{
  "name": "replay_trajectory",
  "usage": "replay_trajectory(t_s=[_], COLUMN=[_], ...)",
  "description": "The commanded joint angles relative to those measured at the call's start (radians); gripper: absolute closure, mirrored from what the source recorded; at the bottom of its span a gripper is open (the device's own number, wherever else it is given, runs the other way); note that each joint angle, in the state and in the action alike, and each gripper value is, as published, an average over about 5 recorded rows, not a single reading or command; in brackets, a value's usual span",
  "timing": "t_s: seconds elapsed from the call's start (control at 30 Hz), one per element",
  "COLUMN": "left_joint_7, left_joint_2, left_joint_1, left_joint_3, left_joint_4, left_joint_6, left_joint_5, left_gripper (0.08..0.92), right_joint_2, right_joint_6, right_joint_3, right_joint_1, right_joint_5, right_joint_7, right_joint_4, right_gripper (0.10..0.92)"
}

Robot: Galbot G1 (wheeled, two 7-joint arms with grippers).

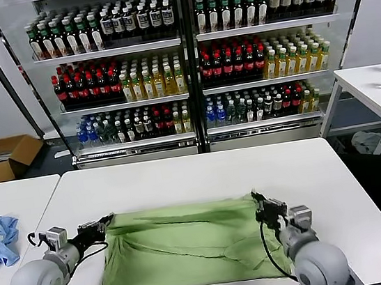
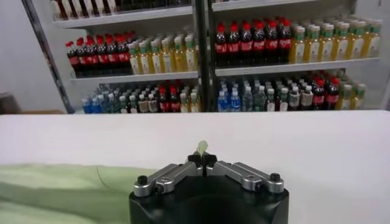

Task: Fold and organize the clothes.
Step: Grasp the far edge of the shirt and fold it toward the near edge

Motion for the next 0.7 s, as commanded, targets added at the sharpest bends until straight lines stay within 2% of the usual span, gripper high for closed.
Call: replay_trajectory(t_s=[0.03,0.4,0.6,0.7], left_joint_7=[0.035,0.082,0.109,0.08], left_joint_2=[-0.002,0.006,0.011,0.006], left_joint_1=[0.176,0.209,0.194,0.198], left_joint_3=[-0.073,-0.095,-0.082,-0.074], left_joint_4=[-0.099,-0.123,-0.097,-0.105], left_joint_6=[0.004,0.014,0.019,0.019], left_joint_5=[0.036,0.049,0.123,0.183], left_gripper=[0.912,0.912,0.912,0.911], right_joint_2=[-0.016,-0.029,-0.024,-0.013], right_joint_6=[0.003,0.007,0.016,0.021], right_joint_3=[0.045,0.066,0.038,0.025], right_joint_1=[-0.177,-0.238,-0.276,-0.29], right_joint_5=[-0.068,-0.112,-0.136,-0.169], right_joint_7=[-0.001,-0.008,-0.022,-0.012], right_joint_4=[0.133,0.164,0.107,0.08], right_gripper=[0.92,0.92,0.92,0.92])
